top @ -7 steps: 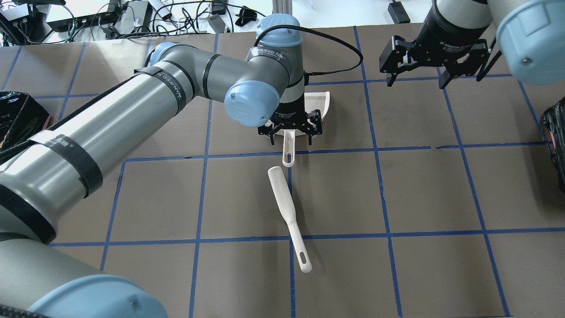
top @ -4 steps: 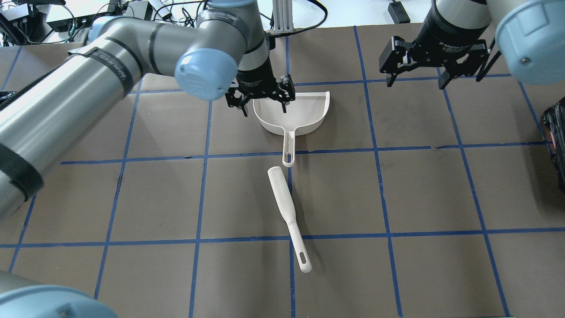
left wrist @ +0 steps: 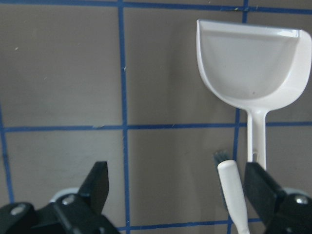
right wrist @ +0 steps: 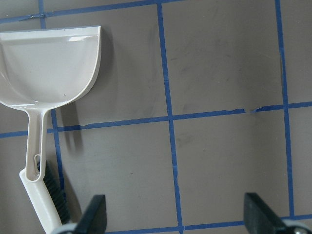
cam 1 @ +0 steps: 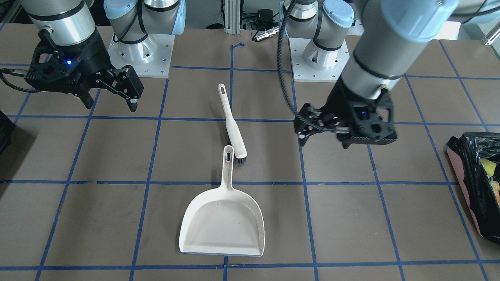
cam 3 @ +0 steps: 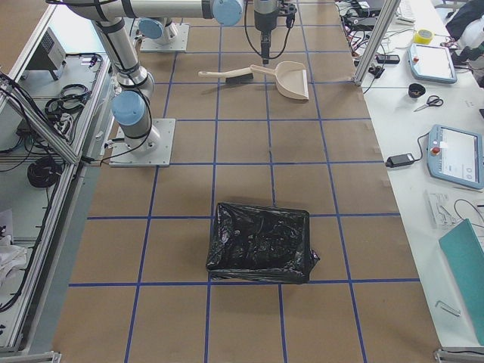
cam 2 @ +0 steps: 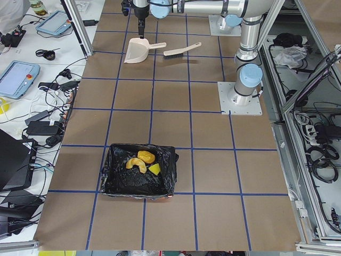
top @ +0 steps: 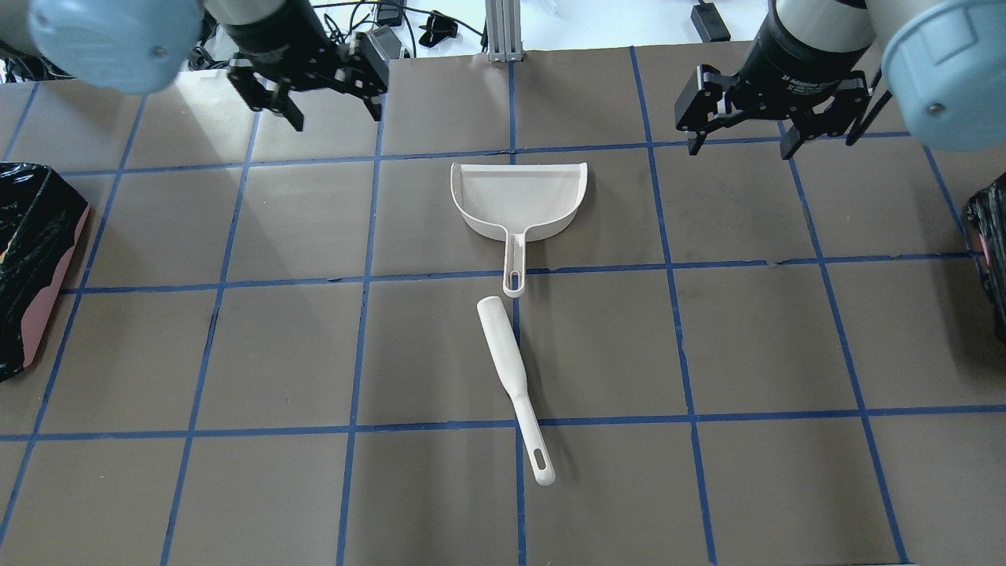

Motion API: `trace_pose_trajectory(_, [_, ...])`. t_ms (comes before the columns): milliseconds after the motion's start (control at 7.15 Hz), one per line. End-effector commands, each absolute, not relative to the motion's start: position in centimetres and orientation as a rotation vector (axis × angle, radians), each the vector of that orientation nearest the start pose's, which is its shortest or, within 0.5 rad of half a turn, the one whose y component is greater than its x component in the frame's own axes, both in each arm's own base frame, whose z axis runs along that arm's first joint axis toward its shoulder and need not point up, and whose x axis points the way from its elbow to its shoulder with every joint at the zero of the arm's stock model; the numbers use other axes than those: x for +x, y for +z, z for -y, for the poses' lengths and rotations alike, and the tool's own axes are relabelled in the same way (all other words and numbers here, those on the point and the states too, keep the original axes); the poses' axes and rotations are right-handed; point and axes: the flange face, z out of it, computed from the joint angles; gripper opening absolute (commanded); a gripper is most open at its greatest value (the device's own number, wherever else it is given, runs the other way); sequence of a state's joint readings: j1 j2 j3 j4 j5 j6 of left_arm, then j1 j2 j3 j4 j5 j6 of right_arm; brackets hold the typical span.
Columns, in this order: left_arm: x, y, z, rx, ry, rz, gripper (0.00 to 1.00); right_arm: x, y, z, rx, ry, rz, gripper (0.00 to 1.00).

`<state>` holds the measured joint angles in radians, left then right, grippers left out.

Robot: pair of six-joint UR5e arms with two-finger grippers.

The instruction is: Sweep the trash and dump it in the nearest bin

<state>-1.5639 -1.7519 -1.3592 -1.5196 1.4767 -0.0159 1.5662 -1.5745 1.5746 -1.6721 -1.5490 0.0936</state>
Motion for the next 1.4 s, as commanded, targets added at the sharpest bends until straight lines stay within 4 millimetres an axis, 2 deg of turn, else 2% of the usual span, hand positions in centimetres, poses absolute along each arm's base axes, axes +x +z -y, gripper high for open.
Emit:
trace_pose_trajectory(0, [-6.6, 51.6, 55.2, -0.028, -0.056, -3.215, 1.00, 13.3, 49.8, 50.1, 0.151, -0.154, -3.108, 1.00])
trace_pose_trajectory(280, [-7.3, 50.3, 52.6, 0.003, -0.017, -3.210, 1.00, 13.3, 49.8, 50.1, 0.151, -0.151, -3.108, 1.00])
trace_pose_trajectory(420, [-7.4, 49.9, 52.6, -0.022, -0.003, -3.209, 1.00, 13.3, 49.8, 50.1, 0.151, -0.154, -3.108, 1.00])
trace_pose_trajectory(700, [-6.9, 50.4, 52.2, -0.029, -0.005, -3.132, 1.00, 13.3, 49.7, 50.1, 0.151, -0.151, -3.108, 1.00])
trace_pose_trajectory(840, [-7.5, 50.4, 52.2, -0.017, -0.006, -3.133, 1.00, 13.3, 49.7, 50.1, 0.151, -0.151, -3.108, 1.00])
trace_pose_trajectory(1119, [-10.2, 49.5, 52.3, -0.034, 0.013, -3.130, 1.00, 13.2, 49.7, 50.1, 0.154, -0.151, -3.110, 1.00])
trace_pose_trajectory(1259, [-10.4, 49.6, 52.2, -0.026, 0.010, -3.131, 1.00, 13.2, 49.7, 50.1, 0.154, -0.151, -3.110, 1.00])
